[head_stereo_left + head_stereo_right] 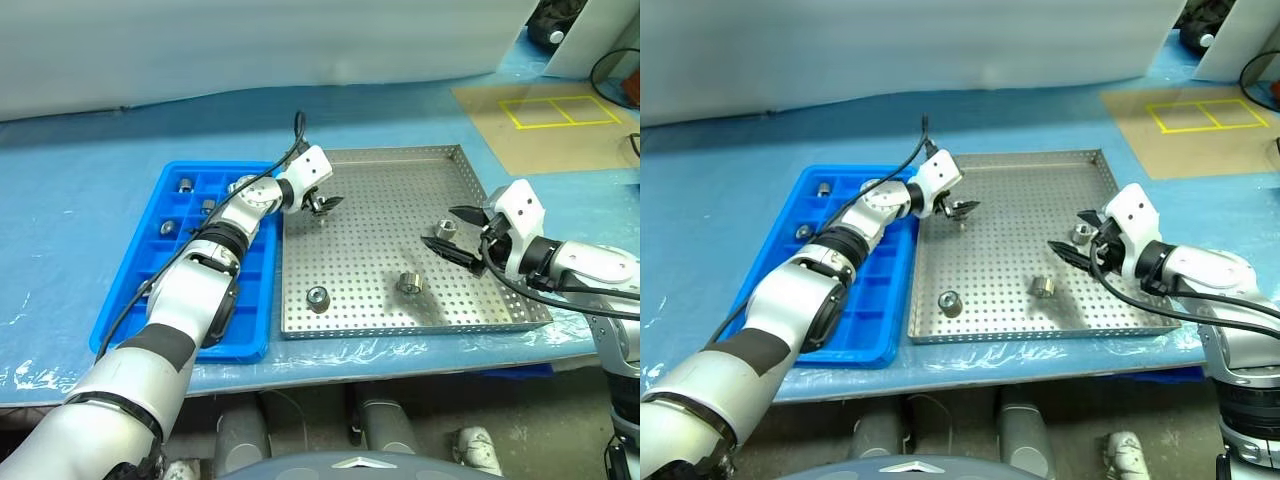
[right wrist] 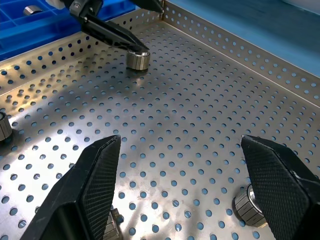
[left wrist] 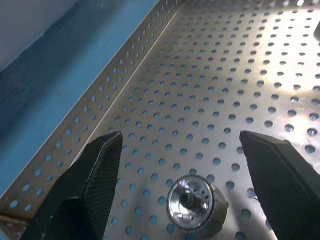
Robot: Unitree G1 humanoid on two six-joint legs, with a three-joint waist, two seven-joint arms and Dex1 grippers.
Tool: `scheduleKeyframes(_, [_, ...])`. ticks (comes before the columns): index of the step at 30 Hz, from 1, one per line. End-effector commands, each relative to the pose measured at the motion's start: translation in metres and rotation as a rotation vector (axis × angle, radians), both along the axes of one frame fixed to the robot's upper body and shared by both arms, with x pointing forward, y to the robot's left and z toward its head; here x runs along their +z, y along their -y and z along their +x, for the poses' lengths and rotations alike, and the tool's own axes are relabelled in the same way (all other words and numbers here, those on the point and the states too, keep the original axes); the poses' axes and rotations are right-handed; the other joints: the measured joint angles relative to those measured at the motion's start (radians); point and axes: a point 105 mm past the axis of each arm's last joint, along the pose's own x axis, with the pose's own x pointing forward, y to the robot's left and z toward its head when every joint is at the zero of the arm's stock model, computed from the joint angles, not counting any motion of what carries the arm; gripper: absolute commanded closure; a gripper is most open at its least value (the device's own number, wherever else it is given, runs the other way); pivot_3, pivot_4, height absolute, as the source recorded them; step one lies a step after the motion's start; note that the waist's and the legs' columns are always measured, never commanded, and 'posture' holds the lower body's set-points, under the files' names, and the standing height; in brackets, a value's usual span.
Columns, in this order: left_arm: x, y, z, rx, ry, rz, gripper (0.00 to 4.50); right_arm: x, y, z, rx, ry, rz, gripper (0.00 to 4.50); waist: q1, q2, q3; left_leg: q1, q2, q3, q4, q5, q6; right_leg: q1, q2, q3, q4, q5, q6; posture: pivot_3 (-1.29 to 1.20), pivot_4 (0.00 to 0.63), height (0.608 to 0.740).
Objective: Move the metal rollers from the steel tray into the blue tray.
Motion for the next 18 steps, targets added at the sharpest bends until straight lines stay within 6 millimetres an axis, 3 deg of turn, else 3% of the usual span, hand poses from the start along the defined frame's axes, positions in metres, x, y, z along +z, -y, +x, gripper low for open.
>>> scheduleKeyframes(1, [0.016, -0.002, 0.01, 0.069, 0.069, 0.041, 0.56, 0.006, -0.001, -0.001, 0.002, 0.04, 0.01, 0.54, 0.0, 0.0, 0.0, 0.0, 0.0, 0.0, 0.0, 0.0, 0.0, 0.0, 0.0, 0.0, 0.0, 0.0, 0.0, -0.51, 0.15, 0.74])
scheduleKeyframes(5, [0.016, -0.005, 0.016, 0.154, 0.056, 0.013, 0.56, 0.005, 0.0, -0.002, -0.011, 0.044, 0.016, 0.54, -0.001, 0.0, 0.0, 0.0, 0.0, 0.0, 0.0, 0.0, 0.0, 0.0, 0.0, 0.0, 0.0, 0.0, 0.0, -0.52, 0.15, 0.74])
scheduleKeyframes(18, [0.002, 0.003, 0.011, 0.14, -0.037, -0.006, 0.56, -0.001, 0.0, -0.007, -0.036, 0.042, 0.024, 0.54, -0.01, 0.0, 0.0, -0.001, 0.0, 0.0, 0.0, 0.0, 0.001, -0.001, 0.0, 0.0, -0.002, 0.0, 0.0, -0.55, 0.15, 0.74])
